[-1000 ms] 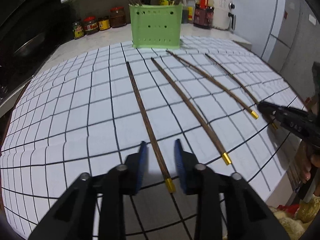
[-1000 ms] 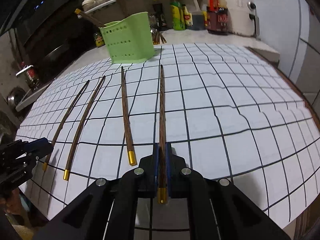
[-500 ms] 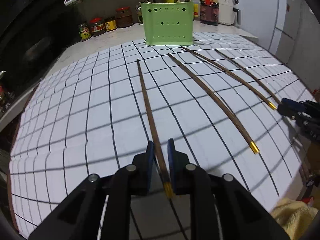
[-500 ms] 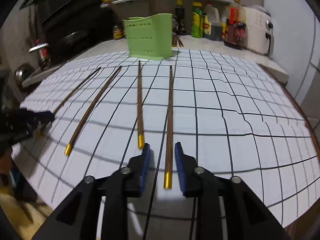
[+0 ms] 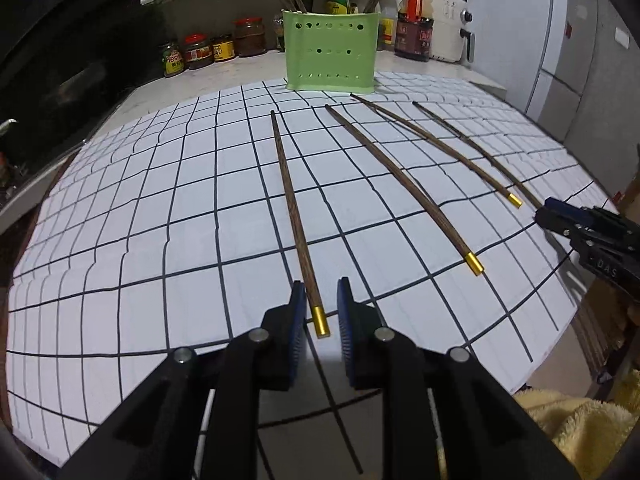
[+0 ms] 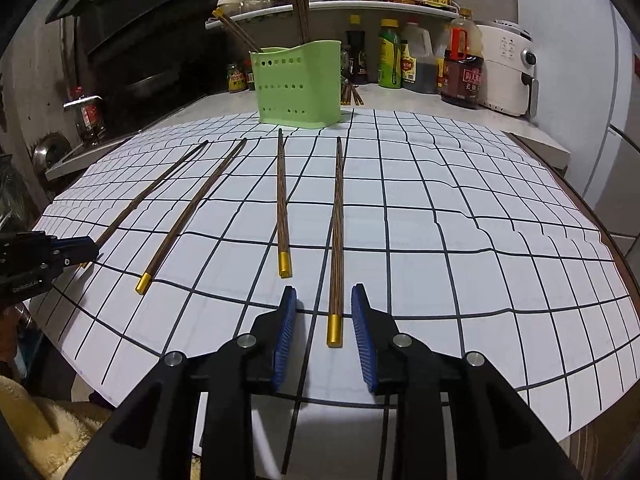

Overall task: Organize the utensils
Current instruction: 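Lift both held chopsticks upright and carry them over the green holder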

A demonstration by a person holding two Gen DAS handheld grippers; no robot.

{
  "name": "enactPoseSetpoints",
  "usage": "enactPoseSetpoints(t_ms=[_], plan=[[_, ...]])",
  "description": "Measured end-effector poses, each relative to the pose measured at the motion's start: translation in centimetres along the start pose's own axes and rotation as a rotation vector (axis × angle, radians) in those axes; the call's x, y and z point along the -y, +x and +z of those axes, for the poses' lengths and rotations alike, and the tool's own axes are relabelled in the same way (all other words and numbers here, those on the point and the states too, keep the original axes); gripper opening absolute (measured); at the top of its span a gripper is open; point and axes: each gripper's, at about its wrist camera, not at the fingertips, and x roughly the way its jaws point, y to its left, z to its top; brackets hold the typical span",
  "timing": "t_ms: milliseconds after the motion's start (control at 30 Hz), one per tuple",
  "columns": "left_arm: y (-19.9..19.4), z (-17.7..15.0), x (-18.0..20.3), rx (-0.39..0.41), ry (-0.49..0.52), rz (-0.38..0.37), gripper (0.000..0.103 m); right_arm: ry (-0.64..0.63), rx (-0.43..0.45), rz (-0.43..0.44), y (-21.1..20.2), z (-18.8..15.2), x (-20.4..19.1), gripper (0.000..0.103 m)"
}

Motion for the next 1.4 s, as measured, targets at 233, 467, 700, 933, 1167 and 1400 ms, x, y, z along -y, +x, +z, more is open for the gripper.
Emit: enactPoseSetpoints(t_ms=[233, 467, 700, 933, 1167, 1400], plan=[[-0.2, 0.1, 0.8, -0.041, -0.024, 0.035, 0.027, -0.003, 0.019, -0.003, -0.3, -0.5, 0.0, 0.030], [-0.1, 0.0, 0.6, -0.008, -0.047, 0.035, 0.028, 0.022, 0.036, -0.013, 0.1, -0.2, 0.3, 0.027], [0.2, 0.1, 0.3, 0.027, -0.057, 0.068, 0.007, 0.023, 0.034, -0.030, 0.1, -0.2, 0.3, 0.007], [-2.1, 0.5, -1.1, 0.102, -0.090, 0.030, 0.007, 0.075, 0.077, 0.005, -2.0, 0.9, 0.8, 0.007], [-7.4, 3.3, -3.1, 0.308, -0.122, 0.030, 0.007, 0.143, 0.220, 0.044, -6.6, 4.2, 1.8, 0.007], [-12.3, 6.9, -3.9, 0.504, -0.120, 0.025, 0.007, 0.113, 0.368, 0.019, -10.4, 9.1, 1.2, 0.007]])
